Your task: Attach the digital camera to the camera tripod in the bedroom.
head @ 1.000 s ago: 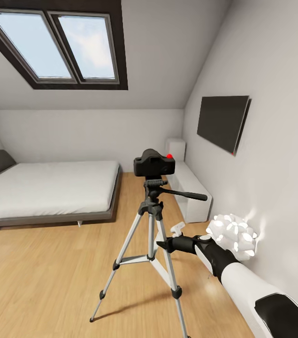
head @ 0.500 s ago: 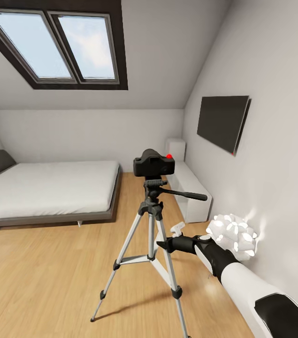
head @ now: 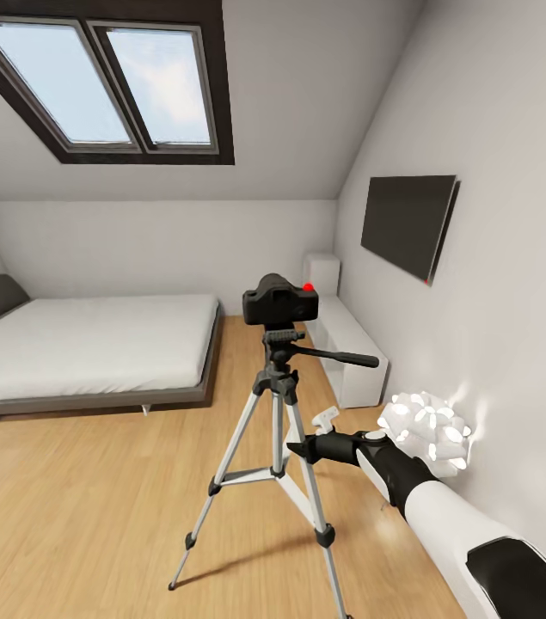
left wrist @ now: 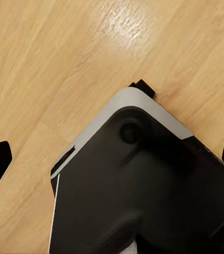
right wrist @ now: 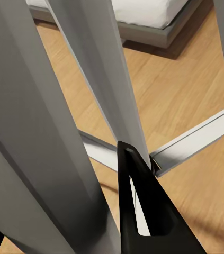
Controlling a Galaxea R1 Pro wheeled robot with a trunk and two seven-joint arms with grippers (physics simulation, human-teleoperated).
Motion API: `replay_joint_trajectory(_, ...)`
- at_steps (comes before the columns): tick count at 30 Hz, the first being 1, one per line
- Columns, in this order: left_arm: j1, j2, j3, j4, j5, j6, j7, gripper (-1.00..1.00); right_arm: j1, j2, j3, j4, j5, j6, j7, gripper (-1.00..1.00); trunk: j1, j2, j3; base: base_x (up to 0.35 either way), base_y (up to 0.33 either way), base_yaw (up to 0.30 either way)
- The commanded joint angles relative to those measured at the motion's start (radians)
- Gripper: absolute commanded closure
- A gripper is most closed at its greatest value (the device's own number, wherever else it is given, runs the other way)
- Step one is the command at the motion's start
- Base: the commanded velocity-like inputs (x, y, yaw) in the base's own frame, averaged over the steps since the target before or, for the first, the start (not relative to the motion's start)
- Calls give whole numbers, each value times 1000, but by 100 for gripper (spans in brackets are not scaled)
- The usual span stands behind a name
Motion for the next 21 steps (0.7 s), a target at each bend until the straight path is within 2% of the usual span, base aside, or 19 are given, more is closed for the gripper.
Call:
replay_joint_trajectory(1, -1, 0, -8, 0, 6, 4, 3, -100, -1, 0, 1, -2, -13, 9, -1, 100, 1, -2, -2, 0, 0, 0)
replay_joint_trajectory(11, -1, 4, -8, 0, 6, -2, 3, -100, -1, 0, 2, -2, -13, 9, 0, 100, 1, -2, -2, 0, 0, 0)
replay_joint_trajectory(21, 0, -1, -9, 1, 5, -63, 3, -100, -1, 1, 2, -2, -14, 12, -1, 100, 1, -2, -2, 0, 0, 0)
